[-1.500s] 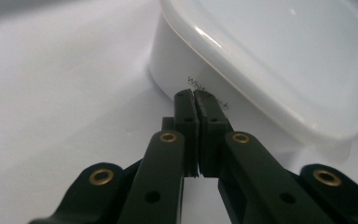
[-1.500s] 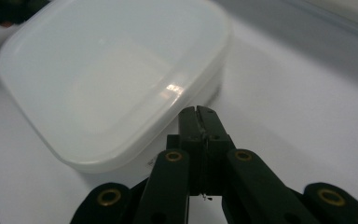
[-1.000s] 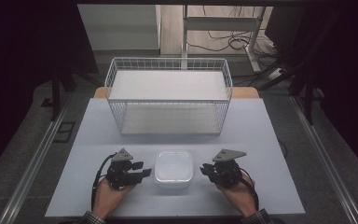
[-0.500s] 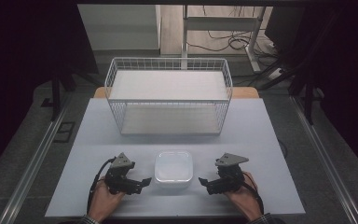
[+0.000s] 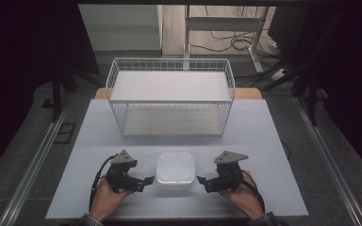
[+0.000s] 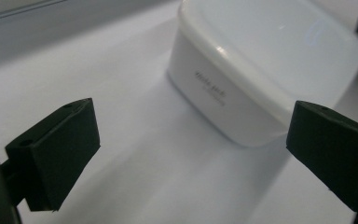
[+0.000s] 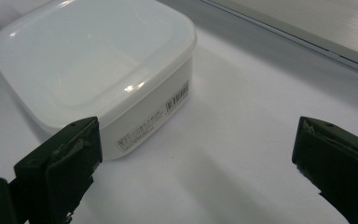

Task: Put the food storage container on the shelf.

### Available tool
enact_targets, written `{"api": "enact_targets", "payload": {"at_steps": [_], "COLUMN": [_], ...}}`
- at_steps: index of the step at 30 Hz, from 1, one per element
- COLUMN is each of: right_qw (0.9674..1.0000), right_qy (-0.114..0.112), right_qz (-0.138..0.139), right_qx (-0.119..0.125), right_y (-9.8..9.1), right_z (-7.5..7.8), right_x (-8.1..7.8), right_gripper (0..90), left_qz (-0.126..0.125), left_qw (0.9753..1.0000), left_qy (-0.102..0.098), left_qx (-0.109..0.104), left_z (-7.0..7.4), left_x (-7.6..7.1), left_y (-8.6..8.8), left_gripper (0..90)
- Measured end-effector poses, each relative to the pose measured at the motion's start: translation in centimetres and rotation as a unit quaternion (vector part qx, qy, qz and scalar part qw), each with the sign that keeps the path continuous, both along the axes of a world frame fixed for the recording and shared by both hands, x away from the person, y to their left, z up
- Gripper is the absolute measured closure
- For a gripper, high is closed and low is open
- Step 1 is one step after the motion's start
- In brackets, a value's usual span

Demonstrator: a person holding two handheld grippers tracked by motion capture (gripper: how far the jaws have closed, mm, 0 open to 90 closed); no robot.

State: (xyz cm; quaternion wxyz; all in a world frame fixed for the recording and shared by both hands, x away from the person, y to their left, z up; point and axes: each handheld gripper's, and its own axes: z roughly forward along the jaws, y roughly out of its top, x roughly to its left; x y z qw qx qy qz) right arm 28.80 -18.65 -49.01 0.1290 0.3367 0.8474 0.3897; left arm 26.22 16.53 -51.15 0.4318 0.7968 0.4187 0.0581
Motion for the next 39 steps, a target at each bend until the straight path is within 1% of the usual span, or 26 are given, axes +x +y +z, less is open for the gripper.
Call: {"api": "enact_targets", "payload": {"at_steps": [4,5,9,10,13,15,16,17,20,21,23,24,25,26,27,28,29,30,31,32,33,34,35,36,37,39], "right_qw": [0.9999,0.9999,0.9997,0.9997,0.9998,0.9996,0.9996,0.9996,0.9994,0.9993,0.9989,0.9986,0.9986,0.9981,0.996,0.996,0.9949,0.9916,0.9916,0.9903,0.988,0.988,0.986,0.985,0.984,0.9831], "right_qy": [0.014,0.014,0.025,0.023,0.02,0.023,0.023,0.024,0.025,0.029,0.036,0.043,0.043,0.051,0.074,0.074,0.084,0.105,0.105,0.113,0.129,0.129,0.143,0.15,0.156,0.159], "right_qz": [0.0,0.0,0.001,0.001,0.003,0.004,0.004,0.006,0.007,0.01,0.013,0.015,0.015,0.017,0.024,0.024,0.026,0.04,0.04,0.045,0.042,0.042,0.037,0.032,0.026,0.02], "right_qx": [0.001,0.001,0.002,0.003,0.002,0.012,0.012,0.016,0.022,0.022,0.025,0.027,0.027,0.03,0.044,0.044,0.051,0.064,0.064,0.067,0.074,0.074,0.077,0.08,0.082,0.088], "right_y": [0.4,0.4,0.8,1.1,1.2,1.5,1.5,1.9,2.3,2.8,3.1,3.2,3.2,3.4,3.4,3.4,3.4,3.4,3.4,3.3,3.2,3.2,3.0,2.9,2.7,2.2], "right_z": [0.5,0.5,1.0,1.1,1.3,1.5,1.5,1.6,1.6,1.5,1.2,1.0,1.0,0.7,0.3,0.3,0.2,0.1,0.1,0.1,0.0,0.0,0.1,0.2,0.3,0.7], "right_x": [0.3,0.3,0.5,0.6,0.7,0.9,0.9,1.1,1.3,1.6,1.8,2.0,2.0,2.0,2.3,2.3,2.3,2.4,2.4,2.4,2.3,2.3,2.2,2.1,2.0,1.7], "right_gripper": [1.8,1.8,6.3,8.0,9.4,12.7,12.7,14.5,16.3,17.3,17.9,18.2,18.2,18.2,19.6,19.6,21.3,27.2,27.2,28.8,30.6,30.6,35.3,38.6,43.5,54.1], "left_qz": [-0.01,-0.014,-0.029,-0.031,-0.037,-0.043,-0.045,-0.046,-0.048,-0.049,-0.048,-0.05,-0.05,-0.05,-0.054,-0.054,-0.059,-0.073,-0.073,-0.071,-0.068,-0.068,-0.063,-0.059,-0.059,-0.057], "left_qw": [0.9999,0.9999,0.9996,0.9995,0.9993,0.999,0.999,0.9989,0.9988,0.9988,0.9988,0.9987,0.9987,0.9986,0.9976,0.9976,0.9967,0.9944,0.9944,0.9942,0.9937,0.9933,0.9927,0.9926,0.9926,0.9924], "left_qy": [0.001,0.002,-0.001,-0.004,-0.006,-0.007,-0.008,-0.006,-0.006,-0.001,0.001,0.01,0.01,0.015,0.032,0.032,0.038,0.053,0.053,0.056,0.063,0.068,0.073,0.072,0.072,0.072], "left_qx": [-0.004,-0.006,-0.006,-0.004,-0.004,-0.003,-0.002,0.0,-0.002,-0.001,0.002,0.008,0.008,-0.006,-0.03,-0.03,-0.041,-0.056,-0.056,-0.058,-0.062,-0.065,-0.072,-0.078,-0.078,-0.081], "left_z": [0.6,0.7,1.3,1.5,1.9,2.1,2.2,2.4,2.4,2.0,1.7,1.1,1.1,0.8,0.4,0.4,0.3,0.2,0.2,0.2,0.2,0.2,0.3,0.4,0.4,0.5], "left_x": [0.2,0.2,0.5,0.7,1.1,1.6,1.8,2.3,2.8,3.1,3.2,3.2,3.2,3.2,3.3,3.3,3.2,3.1,3.1,2.9,2.7,2.6,2.2,1.9,1.9,1.4], "left_y": [-0.4,-0.6,-1.4,-1.6,-2.1,-2.4,-2.5,-2.9,-3.3,-3.6,-3.7,-3.7,-3.7,-3.5,-3.2,-3.2,-3.1,-3.0,-3.0,-2.9,-2.8,-2.7,-2.3,-2.1,-2.1,-1.7], "left_gripper": [4.9,4.9,8.2,11.0,13.7,14.3,14.3,14.3,14.0,13.6,13.1,13.0,12.5,12.5,14.8,17.4,17.4,26.0,26.0,26.0,30.1,30.1,36.9,41.4,46.7,53.9]}}
